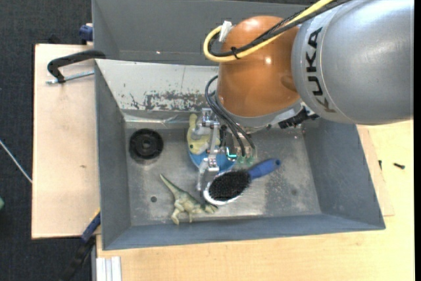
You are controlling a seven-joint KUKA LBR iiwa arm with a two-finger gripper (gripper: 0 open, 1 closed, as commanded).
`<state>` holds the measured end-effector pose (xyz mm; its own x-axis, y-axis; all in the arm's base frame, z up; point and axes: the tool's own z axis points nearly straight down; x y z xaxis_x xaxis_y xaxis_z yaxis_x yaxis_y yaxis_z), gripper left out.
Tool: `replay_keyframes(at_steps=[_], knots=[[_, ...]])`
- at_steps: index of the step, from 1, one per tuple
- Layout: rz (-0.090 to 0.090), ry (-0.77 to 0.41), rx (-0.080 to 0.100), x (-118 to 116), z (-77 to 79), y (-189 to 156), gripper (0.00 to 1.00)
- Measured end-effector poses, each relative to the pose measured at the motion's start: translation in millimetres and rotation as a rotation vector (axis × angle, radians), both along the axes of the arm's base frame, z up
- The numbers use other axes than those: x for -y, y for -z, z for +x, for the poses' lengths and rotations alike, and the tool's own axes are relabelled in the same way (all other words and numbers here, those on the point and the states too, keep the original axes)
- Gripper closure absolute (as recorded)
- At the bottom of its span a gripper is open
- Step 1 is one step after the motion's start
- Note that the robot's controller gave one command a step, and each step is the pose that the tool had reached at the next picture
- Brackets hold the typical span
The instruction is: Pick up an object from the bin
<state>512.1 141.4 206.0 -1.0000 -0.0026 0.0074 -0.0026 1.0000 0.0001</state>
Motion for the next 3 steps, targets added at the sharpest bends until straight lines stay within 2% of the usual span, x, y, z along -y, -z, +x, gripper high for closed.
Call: replay_keyframes(at_steps=[1, 2, 3], knots=[[-0.002, 0.054, 0.001, 75.8, -1.4, 128.5, 0.0], [0.005, 0.051, 0.024, 71.7, 4.3, 121.3, 1.0], [0.002, 0.011, 0.021, 81.1, -4.2, -35.1, 1.0]])
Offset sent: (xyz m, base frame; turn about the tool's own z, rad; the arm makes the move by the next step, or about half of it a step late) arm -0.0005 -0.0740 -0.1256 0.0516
